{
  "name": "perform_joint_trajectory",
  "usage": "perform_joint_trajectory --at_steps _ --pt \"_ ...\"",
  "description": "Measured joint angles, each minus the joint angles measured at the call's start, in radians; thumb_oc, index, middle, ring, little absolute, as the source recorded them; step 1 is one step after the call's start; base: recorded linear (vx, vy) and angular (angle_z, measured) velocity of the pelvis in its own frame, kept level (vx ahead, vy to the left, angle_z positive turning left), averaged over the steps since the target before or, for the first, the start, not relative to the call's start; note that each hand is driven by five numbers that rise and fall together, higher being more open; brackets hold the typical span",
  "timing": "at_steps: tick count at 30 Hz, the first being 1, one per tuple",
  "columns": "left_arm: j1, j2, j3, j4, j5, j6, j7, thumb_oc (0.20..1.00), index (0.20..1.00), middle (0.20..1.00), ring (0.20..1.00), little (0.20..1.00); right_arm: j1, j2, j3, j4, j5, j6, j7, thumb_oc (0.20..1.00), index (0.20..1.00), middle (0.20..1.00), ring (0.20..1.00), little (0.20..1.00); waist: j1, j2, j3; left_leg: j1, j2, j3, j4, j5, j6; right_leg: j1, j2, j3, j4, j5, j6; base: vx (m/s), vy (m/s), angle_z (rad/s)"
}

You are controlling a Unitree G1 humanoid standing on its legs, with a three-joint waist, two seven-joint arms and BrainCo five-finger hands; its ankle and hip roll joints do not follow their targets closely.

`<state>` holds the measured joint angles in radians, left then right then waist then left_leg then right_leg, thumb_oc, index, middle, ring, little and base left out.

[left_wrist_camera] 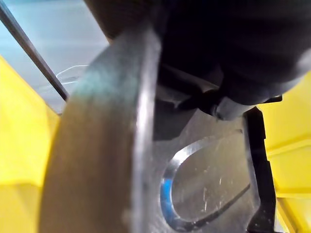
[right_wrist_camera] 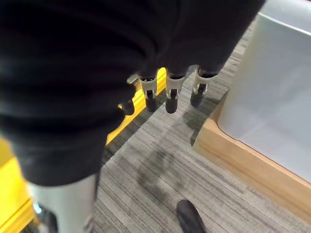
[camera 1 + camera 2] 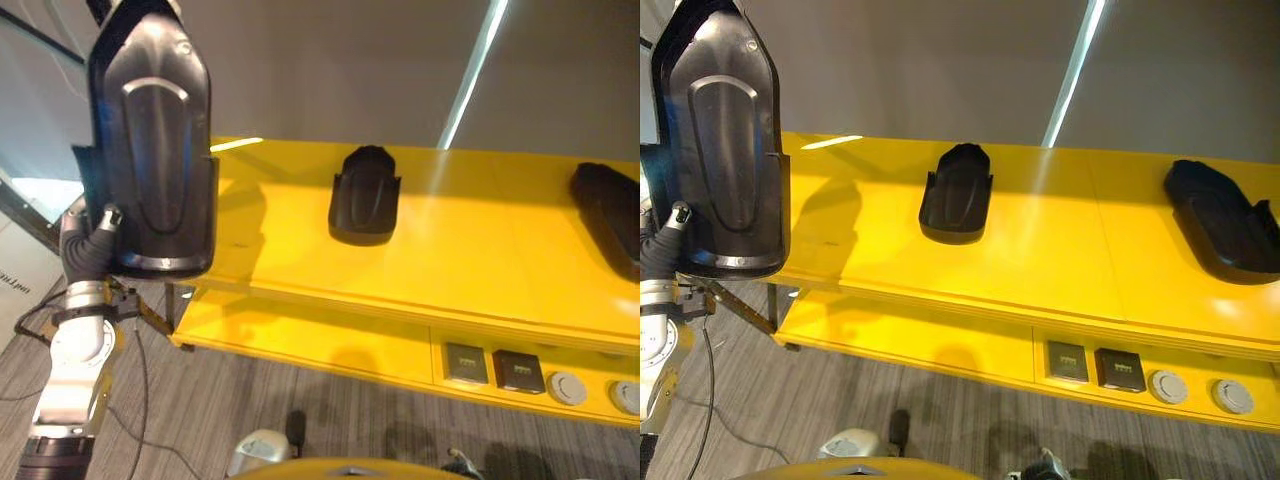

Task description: Move parts from the plastic box to the shelf.

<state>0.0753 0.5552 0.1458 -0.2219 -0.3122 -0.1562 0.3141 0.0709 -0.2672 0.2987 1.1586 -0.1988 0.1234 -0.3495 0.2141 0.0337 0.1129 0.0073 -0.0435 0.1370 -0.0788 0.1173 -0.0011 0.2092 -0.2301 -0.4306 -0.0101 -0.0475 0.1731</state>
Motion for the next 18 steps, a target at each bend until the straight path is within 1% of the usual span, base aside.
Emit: perform_joint_trajectory --at_steps 2,3,5,6,7,8,9,10,11,12,13,14,15,16,17,18 --pt "-0.001 0.002 0.0 0.0 0.0 0.003 -0.001 0.2 0.2 0.2 0.2 0.2 0.005 0.004 -0.008 0.001 0.01 0.008 0.0 1.0 1.0 1.0 1.0 1.0 -0.008 -0.009 -0.005 0.001 -0.005 0.004 0.0 -0.004 0.003 -0.001 -0.008 0.005 0.0 0.002 0.001 0.1 0.274 -0.05" --pt "-0.006 0.012 -0.002 0.009 -0.001 0.014 -0.008 0.2 0.2 0.2 0.2 0.2 0.014 0.003 -0.038 0.01 0.032 0.009 0.001 1.0 1.0 1.0 1.0 1.0 -0.025 -0.011 -0.005 0.007 -0.01 0.003 0.0 -0.014 0.015 -0.012 -0.02 0.015 0.033 -0.003 0.0 0.08 0.282 -0.06" --pt "-0.014 0.028 -0.008 0.028 -0.002 0.018 -0.021 0.2 0.2 0.2 0.2 0.2 0.018 0.001 -0.047 0.023 0.057 0.011 0.001 1.0 1.0 1.0 1.0 1.0 -0.03 -0.007 -0.006 0.008 -0.017 0.002 0.0 -0.021 0.025 -0.027 -0.034 0.029 0.081 -0.016 -0.005 0.05 0.318 -0.02" --pt "-0.026 0.029 -0.02 0.044 -0.002 0.019 -0.024 0.2 0.2 0.2 0.2 0.2 0.024 0.001 -0.052 0.039 0.06 0.01 0.0 1.0 1.0 1.0 1.0 1.0 -0.041 -0.006 -0.005 0.009 -0.021 0.001 0.0 -0.026 0.032 -0.043 -0.044 0.04 0.117 -0.015 -0.005 0.04 0.193 0.01" --pt "-0.036 0.029 -0.033 0.061 -0.002 0.019 -0.023 0.2 0.2 0.2 0.2 0.2 0.029 0.0 -0.062 0.044 0.073 0.007 -0.002 1.0 1.0 1.0 1.0 1.0 -0.048 0.001 -0.001 0.009 -0.026 -0.002 0.0 -0.028 0.04 -0.069 -0.053 0.052 0.179 -0.014 -0.005 -0.01 0.193 0.22" --pt "-0.057 0.038 -0.075 0.103 -0.006 0.02 -0.025 0.2 0.2 0.2 0.2 0.2 0.031 -0.041 -0.081 0.007 0.096 -0.017 0.003 1.0 1.0 1.0 1.0 1.0 -0.078 0.025 0.004 0.019 -0.023 -0.027 -0.004 -0.025 0.061 -0.151 -0.084 0.1 0.371 -0.024 -0.018 0.03 0.095 0.23" --pt "-0.065 0.041 -0.084 0.116 -0.008 0.02 -0.025 0.2 0.2 0.2 0.2 0.2 0.042 -0.042 -0.082 0.014 0.091 -0.03 0.005 1.0 1.0 1.0 1.0 1.0 -0.098 0.018 0.013 0.028 -0.029 -0.038 -0.004 -0.021 0.08 -0.191 -0.082 0.139 0.443 -0.025 -0.016 -0.03 0.099 0.29" --pt "-0.065 0.053 -0.098 0.135 -0.012 0.017 -0.017 0.2 0.2 0.2 0.2 0.2 0.037 -0.037 -0.074 0.014 0.09 -0.034 0.005 1.0 1.0 1.0 1.0 1.0 -0.108 0.02 0.019 0.028 -0.026 -0.049 -0.003 -0.021 0.081 -0.233 -0.056 0.213 0.496 -0.064 -0.005 0.05 -0.04 0.26" --pt "-0.068 0.065 -0.112 0.151 -0.019 0.018 -0.016 0.2 0.2 0.2 0.2 0.2 0.037 -0.032 -0.068 0.016 0.087 -0.037 0.011 1.0 1.0 1.0 1.0 1.0 -0.126 0.023 0.024 0.022 -0.022 -0.059 -0.007 -0.021 0.081 -0.255 -0.021 0.256 0.495 -0.089 -0.002 0.07 -0.06 0.3" --pt "-0.071 0.074 -0.116 0.16 -0.022 0.02 -0.014 0.2 0.2 0.2 0.2 0.2 0.038 -0.027 -0.069 0.018 0.082 -0.041 0.016 1.0 1.0 1.0 1.0 1.0 -0.142 0.001 0.029 0.015 -0.02 -0.06 -0.007 -0.019 0.075 -0.287 0.02 0.268 0.473 -0.101 -0.005 0.11 -0.083 0.21" --pt "-0.073 0.071 -0.117 0.163 -0.024 0.021 -0.006 0.2 0.2 0.2 0.2 0.2 0.039 -0.026 -0.073 0.014 0.076 -0.046 0.021 1.0 1.0 1.0 1.0 1.0 -0.141 -0.005 0.039 0.01 -0.013 -0.063 -0.002 -0.011 0.065 -0.311 0.056 0.264 0.447 -0.119 -0.023 0.12 -0.065 0.36" --pt "-0.071 0.048 -0.125 0.164 -0.034 0.03 0.009 0.2 0.2 0.2 0.2 0.2 0.036 -0.02 -0.067 0.008 0.071 -0.06 0.021 1.0 1.0 1.0 1.0 1.0 -0.154 -0.013 0.05 -0.013 -0.006 -0.09 -0.007 -0.013 0.061 -0.326 0.16 0.285 0.297 -0.12 -0.044 0.14 -0.077 0.48" --pt "-0.061 0.027 -0.133 0.161 -0.036 0.04 0.011 0.2 0.2 0.2 0.2 0.2 0.045 -0.017 -0.068 0.02 0.062 -0.058 0.022 1.0 1.0 1.0 1.0 1.0 -0.158 -0.022 0.049 -0.014 -0.015 -0.089 -0.007 -0.012 0.061 -0.323 0.184 0.297 0.241 -0.079 -0.096 0.13 -0.078 0.62" --pt "-0.052 0.013 -0.144 0.154 -0.036 0.05 0.013 0.2 0.2 0.2 0.2 0.2 0.048 -0.019 -0.068 0.036 0.05 -0.057 0.022 1.0 1.0 1.0 1.0 1.0 -0.156 -0.024 0.05 -0.008 -0.02 -0.084 -0.008 -0.012 0.06 -0.315 0.183 0.301 0.229 -0.056 -0.105 0.1 -0.078 0.26" --pt "-0.041 0.002 -0.15 0.144 -0.036 0.057 0.012 0.2 0.2 0.2 0.2 0.2 0.049 -0.019 -0.066 0.04 0.044 -0.052 0.022 1.0 1.0 1.0 1.0 1.0 -0.146 -0.026 0.048 -0.005 -0.021 -0.085 -0.007 -0.014 0.056 -0.304 0.19 0.311 0.221 -0.046 -0.104 0.1 -0.076 0.08" --pt "-0.039 -0.008 -0.153 0.142 -0.036 0.058 0.01 0.2 0.2 0.2 0.2 0.2 0.048 -0.018 -0.065 0.04 0.044 -0.051 0.022 1.0 1.0 1.0 1.0 1.0 -0.136 -0.02 0.051 -0.006 -0.021 -0.088 -0.008 -0.015 0.053 -0.295 0.2 0.318 0.206 -0.038 -0.104 0.09 -0.072 0.17"
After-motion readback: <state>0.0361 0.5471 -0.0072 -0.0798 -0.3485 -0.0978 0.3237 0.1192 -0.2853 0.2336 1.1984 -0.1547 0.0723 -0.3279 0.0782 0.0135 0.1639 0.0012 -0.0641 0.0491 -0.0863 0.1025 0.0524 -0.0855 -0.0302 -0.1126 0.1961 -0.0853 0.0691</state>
